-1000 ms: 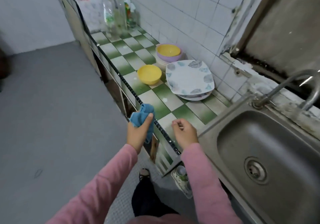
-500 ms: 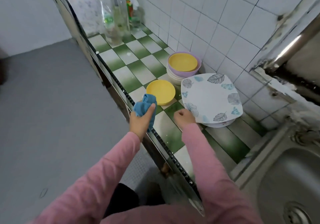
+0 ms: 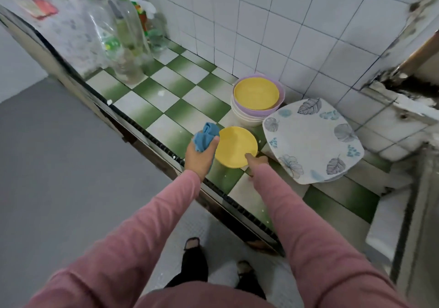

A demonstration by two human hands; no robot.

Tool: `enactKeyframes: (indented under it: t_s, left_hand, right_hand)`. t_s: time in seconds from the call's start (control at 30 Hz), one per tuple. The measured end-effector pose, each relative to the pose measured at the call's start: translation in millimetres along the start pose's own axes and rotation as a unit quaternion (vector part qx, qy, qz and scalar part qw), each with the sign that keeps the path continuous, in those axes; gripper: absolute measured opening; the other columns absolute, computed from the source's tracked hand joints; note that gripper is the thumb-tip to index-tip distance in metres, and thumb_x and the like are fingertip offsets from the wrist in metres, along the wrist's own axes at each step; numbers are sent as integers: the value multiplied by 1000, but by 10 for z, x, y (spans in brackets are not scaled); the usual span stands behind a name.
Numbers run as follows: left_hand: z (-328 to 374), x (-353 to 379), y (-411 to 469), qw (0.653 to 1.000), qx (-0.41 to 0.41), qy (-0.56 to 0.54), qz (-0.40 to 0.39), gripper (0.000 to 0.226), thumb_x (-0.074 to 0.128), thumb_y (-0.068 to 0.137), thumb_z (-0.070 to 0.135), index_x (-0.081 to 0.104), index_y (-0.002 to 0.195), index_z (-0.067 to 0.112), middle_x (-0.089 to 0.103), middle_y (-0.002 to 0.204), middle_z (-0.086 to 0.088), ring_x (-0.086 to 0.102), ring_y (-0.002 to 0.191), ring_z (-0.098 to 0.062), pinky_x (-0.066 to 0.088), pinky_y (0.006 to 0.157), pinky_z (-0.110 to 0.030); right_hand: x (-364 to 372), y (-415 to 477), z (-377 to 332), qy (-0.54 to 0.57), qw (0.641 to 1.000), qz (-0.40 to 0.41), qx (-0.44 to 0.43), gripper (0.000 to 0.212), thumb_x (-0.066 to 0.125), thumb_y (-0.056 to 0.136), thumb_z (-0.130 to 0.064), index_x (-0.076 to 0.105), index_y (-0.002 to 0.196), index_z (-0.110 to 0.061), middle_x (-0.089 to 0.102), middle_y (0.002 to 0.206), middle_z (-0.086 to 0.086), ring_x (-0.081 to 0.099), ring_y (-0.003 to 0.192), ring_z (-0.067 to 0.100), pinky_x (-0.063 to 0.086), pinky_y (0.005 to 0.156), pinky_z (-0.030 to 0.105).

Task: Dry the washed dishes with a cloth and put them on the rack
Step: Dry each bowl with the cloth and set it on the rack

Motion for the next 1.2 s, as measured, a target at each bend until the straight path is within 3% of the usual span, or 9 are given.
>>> enactKeyframes:
  t_s: [0.1,0.33,0.43,0.53,0.73,0.87,1.03,1.1,1.2]
  left_hand:
    - [8,-66,200,999,13,7,-43,12,64,94,30,55,87,32,64,92,-6,62,86,-27,53,86,-45]
    - [-83,-149,452,995,-5,7,-100,11,66,93,35,55,92,37,64,97,6,63,96,-21,53,89,-37]
    - [-94,-177,543,994,-3,14,-110,12,66,93,32,55,97,35,64,96,6,62,93,-18,53,90,-39]
    - [-39,-170,623,993,2,17,-114,14,66,92,31,54,98,35,62,95,8,61,90,-15,53,87,-38]
    - [52,-153,705,992,25,14,-119,17,66,93,28,54,105,26,59,93,9,57,83,-9,49,69,-24]
    - [104,-136,746,993,25,3,-112,20,68,91,30,54,104,23,61,92,5,61,88,-18,52,75,-30]
    - [337,-41,791,992,39,-26,-117,18,69,89,35,54,97,28,64,94,2,66,92,-23,57,73,-35]
    - [484,32,801,990,61,-21,-126,19,68,90,36,55,99,26,64,92,1,65,91,-24,57,75,-37]
    - [697,216,738,983,88,-18,-162,27,68,91,35,53,108,21,62,92,1,65,88,-21,56,74,-35]
  right_hand:
    - [139,13,44,88,995,-1,40,59,58,98,-27,29,143,-4,51,135,22,59,113,35,54,82,42]
    - [374,76,188,164,984,36,57,55,54,99,-7,31,149,-10,45,144,18,56,118,37,54,92,42]
    - [392,84,187,196,977,62,62,52,49,98,-2,35,148,-9,49,142,17,65,103,36,58,83,37]
    - [373,42,138,209,972,79,69,50,48,97,-1,38,146,-8,51,139,17,66,104,39,58,70,34]
    - [361,-15,50,243,964,69,80,54,48,98,-1,34,149,-10,50,141,18,67,101,40,59,79,37]
    - [315,-110,-62,296,953,40,50,54,46,97,4,34,149,-8,45,142,18,61,109,42,57,88,43]
    - [104,-264,-221,328,944,10,-1,46,45,95,8,39,138,-4,38,138,18,53,94,32,58,83,42]
    - [-49,-362,-256,349,937,11,-22,38,46,92,10,40,127,-5,43,127,20,52,95,31,61,69,39]
    - [-302,-482,-278,383,923,16,-37,34,52,90,8,41,121,-3,47,112,20,54,98,30,59,75,41]
Point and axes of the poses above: each hand's wrist, its own y-axis towards the middle knuckle, its own x-axis out of the palm, z = x × y, the point moved 3 cm from there along y, towards the middle knuckle
